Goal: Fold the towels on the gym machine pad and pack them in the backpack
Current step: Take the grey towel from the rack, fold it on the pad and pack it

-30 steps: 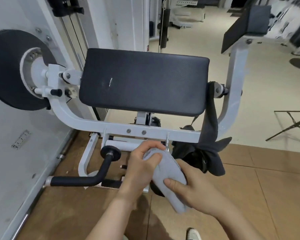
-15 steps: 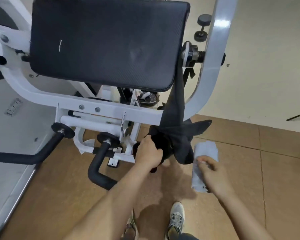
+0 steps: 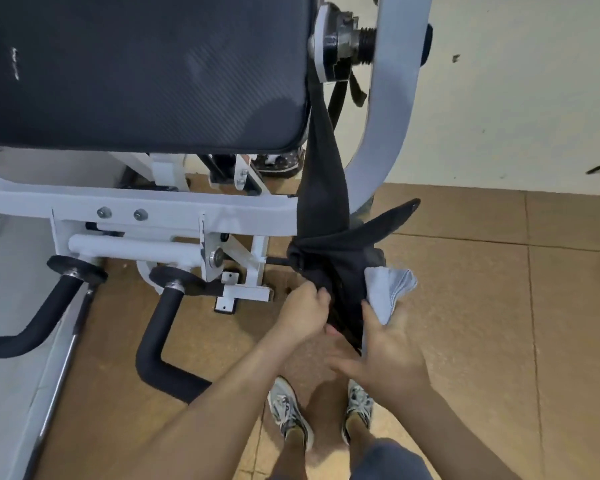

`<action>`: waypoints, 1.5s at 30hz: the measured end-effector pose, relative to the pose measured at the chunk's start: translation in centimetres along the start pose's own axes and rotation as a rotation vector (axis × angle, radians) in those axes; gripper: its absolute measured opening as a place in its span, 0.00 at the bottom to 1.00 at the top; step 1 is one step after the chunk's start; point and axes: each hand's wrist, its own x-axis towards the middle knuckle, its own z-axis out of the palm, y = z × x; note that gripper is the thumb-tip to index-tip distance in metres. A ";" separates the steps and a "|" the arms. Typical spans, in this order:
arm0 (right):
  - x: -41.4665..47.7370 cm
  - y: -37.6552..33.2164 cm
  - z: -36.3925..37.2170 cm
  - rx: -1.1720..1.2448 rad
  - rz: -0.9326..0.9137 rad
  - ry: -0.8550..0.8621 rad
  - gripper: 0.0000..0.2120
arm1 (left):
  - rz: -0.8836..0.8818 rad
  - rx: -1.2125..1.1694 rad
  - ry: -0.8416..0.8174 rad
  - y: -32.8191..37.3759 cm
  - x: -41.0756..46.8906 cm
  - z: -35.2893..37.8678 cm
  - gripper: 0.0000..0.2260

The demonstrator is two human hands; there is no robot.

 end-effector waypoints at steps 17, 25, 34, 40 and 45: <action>-7.6 0.6 -15.7 0.863 -0.164 0.174 0.20 | -0.144 -0.643 0.122 -5.8 -8.6 1.2 0.26; -8.6 1.5 -25.2 1.127 -0.192 0.323 0.17 | -0.313 -0.892 -0.221 -0.9 -5.4 6.6 0.21; -6.3 6.4 -26.1 0.852 -0.003 0.392 0.13 | 0.183 -0.660 0.446 7.4 -11.7 -5.7 0.07; -7.3 1.6 -22.7 1.121 -0.006 0.044 0.12 | 0.110 -0.426 0.452 10.1 -13.9 -22.5 0.10; -7.9 -3.8 -16.9 0.956 0.014 -0.136 0.14 | 0.037 0.372 0.875 7.4 -6.9 -28.3 0.10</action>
